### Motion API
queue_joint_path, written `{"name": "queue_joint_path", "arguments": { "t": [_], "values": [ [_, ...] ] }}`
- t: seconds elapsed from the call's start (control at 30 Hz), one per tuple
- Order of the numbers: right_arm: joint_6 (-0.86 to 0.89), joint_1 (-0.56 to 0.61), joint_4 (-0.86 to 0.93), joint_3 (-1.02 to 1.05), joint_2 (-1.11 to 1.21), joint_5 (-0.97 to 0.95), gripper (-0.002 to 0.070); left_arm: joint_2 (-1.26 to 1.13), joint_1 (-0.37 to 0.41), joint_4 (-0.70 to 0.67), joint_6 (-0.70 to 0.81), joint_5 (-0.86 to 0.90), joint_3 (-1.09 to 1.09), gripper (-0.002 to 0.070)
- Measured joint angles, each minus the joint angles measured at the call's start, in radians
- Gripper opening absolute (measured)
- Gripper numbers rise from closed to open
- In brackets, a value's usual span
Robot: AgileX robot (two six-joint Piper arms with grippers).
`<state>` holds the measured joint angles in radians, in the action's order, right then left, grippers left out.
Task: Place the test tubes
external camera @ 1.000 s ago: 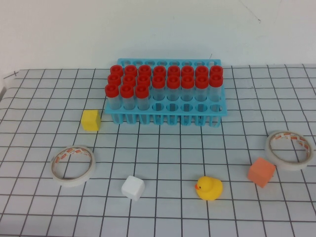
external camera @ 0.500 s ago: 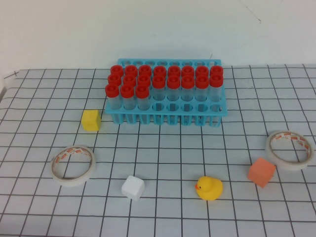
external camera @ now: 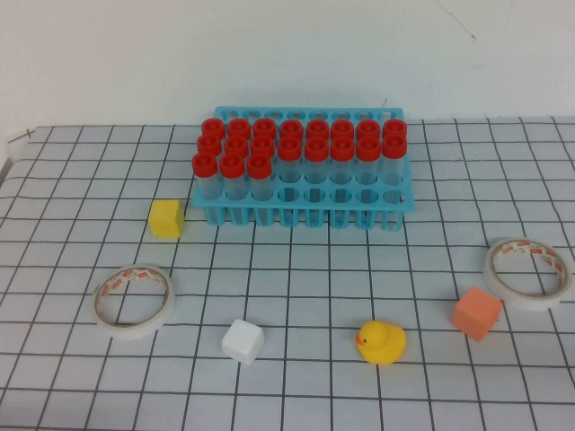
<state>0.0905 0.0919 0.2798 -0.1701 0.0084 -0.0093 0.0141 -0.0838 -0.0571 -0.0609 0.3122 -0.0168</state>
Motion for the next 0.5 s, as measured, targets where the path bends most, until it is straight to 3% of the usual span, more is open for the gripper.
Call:
{"name": "queue_joint_path", "arguments": {
  "t": [0.2,0.33,0.5],
  "values": [
    [-0.357,0.0,-0.326,0.075,0.0,-0.069,-0.0001,0.0,0.0,0.0,-0.003,0.0,0.0,-0.0001],
    [-0.447,0.0,-0.389,0.167,-0.017,-0.139,-0.0001,0.0,0.0,0.0,-0.003,0.0,0.0,-0.0001],
    [-0.451,0.0,-0.427,0.196,-0.021,-0.079,-0.0001,0.0,0.0,0.0,-0.003,0.0,0.0,-0.0001]
  ]
}}
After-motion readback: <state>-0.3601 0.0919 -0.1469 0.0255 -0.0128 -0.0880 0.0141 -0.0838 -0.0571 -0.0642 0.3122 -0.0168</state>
